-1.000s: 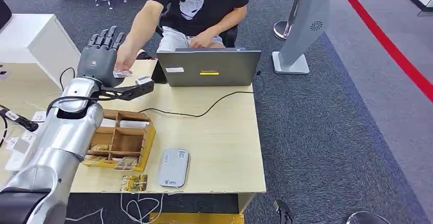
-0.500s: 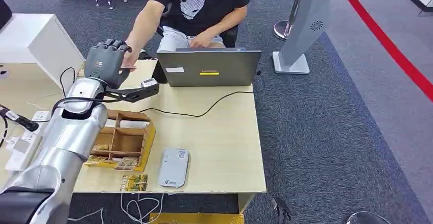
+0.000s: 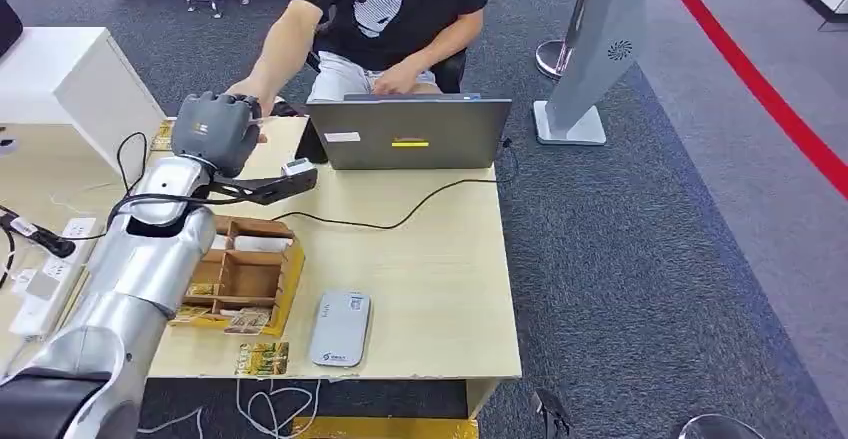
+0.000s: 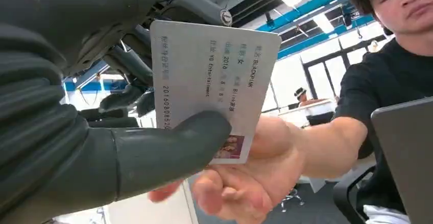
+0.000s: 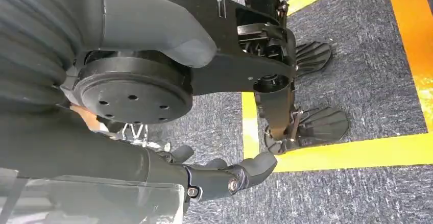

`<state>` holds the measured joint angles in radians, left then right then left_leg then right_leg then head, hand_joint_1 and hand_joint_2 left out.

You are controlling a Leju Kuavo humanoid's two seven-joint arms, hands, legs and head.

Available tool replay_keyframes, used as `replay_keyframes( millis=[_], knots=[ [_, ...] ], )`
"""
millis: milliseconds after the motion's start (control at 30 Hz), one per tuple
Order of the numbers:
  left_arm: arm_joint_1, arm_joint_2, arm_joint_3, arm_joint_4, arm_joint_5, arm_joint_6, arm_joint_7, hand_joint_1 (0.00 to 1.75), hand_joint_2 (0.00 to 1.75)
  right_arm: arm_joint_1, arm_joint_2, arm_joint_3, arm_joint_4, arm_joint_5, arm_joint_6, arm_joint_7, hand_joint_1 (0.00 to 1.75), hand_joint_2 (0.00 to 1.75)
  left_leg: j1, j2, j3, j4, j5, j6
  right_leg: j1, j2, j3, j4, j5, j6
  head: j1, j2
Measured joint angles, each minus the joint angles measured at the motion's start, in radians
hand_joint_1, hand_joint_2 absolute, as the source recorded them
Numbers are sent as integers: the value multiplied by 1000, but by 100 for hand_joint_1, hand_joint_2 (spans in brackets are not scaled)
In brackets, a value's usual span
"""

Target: Pass the card to the sensor for recognition and then transmit it.

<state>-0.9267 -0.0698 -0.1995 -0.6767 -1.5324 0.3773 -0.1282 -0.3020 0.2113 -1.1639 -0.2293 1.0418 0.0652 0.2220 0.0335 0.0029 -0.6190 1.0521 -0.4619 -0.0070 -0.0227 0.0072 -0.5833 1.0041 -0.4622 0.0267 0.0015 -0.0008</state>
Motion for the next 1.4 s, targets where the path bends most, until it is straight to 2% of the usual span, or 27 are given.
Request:
replay_keyframes(
  millis=[100,167,267,333,467,600,667,800,933,1167,1400],
  knots=[
    [15,-13,0,-16,1,22,-50,175,175,1,0,-4,0,3,2,-6,0,175,0,0,0,0,0,0,0,0,0,0,0,0,0,0],
    [57,-29,0,-71,8,36,-95,175,175,4,0,-8,0,2,2,-11,0,175,-1,0,0,0,0,0,-1,0,0,0,0,1,0,0],
    [172,-56,0,-205,27,43,-149,175,175,15,0,-19,0,-5,2,-24,0,175,-2,0,0,0,-1,2,-2,0,0,0,-1,2,0,0],
    [254,-71,-6,-295,17,67,-163,175,175,25,-1,-29,-1,-9,2,-29,0,175,-3,1,0,0,-2,2,-3,0,0,0,-3,4,0,0],
    [428,-90,-72,-448,17,127,-178,175,175,45,-5,-48,-2,-21,2,-51,0,175,-3,-1,0,0,-4,4,-3,-1,1,0,-4,4,0,0],
    [590,-103,-147,-528,145,138,-247,175,175,63,-8,-70,-2,-37,2,-77,0,175,-4,0,0,0,-5,5,-3,-1,1,-1,-6,6,0,0],
    [649,-108,-174,-542,177,137,-268,175,175,70,-8,-81,-3,-39,2,-80,0,175,-4,-1,0,0,-5,5,-4,-1,1,-1,-6,6,0,0],
    [724,-125,-209,-533,272,103,-328,175,175,84,-8,-94,-5,-42,5,-91,0,175,-4,-1,0,0,-5,5,-4,-1,1,-1,-6,6,0,0],
    [767,-150,-224,-443,333,91,-376,175,175,98,-13,-110,-6,-47,8,-100,0,175,-4,-1,0,0,-5,5,-4,-1,1,-1,-6,6,0,0],
    [773,-173,-224,-294,338,106,-353,175,175,99,-19,-125,-11,-44,8,-101,0,175,-4,-1,0,0,-5,5,-4,-1,1,-1,-6,6,0,0],
    [748,-161,-206,-245,391,105,-347,175,175,99,-20,-127,-12,-29,8,-100,0,175,-4,-2,0,-1,-5,5,-4,-2,2,-1,-6,6,0,0]
  ],
)
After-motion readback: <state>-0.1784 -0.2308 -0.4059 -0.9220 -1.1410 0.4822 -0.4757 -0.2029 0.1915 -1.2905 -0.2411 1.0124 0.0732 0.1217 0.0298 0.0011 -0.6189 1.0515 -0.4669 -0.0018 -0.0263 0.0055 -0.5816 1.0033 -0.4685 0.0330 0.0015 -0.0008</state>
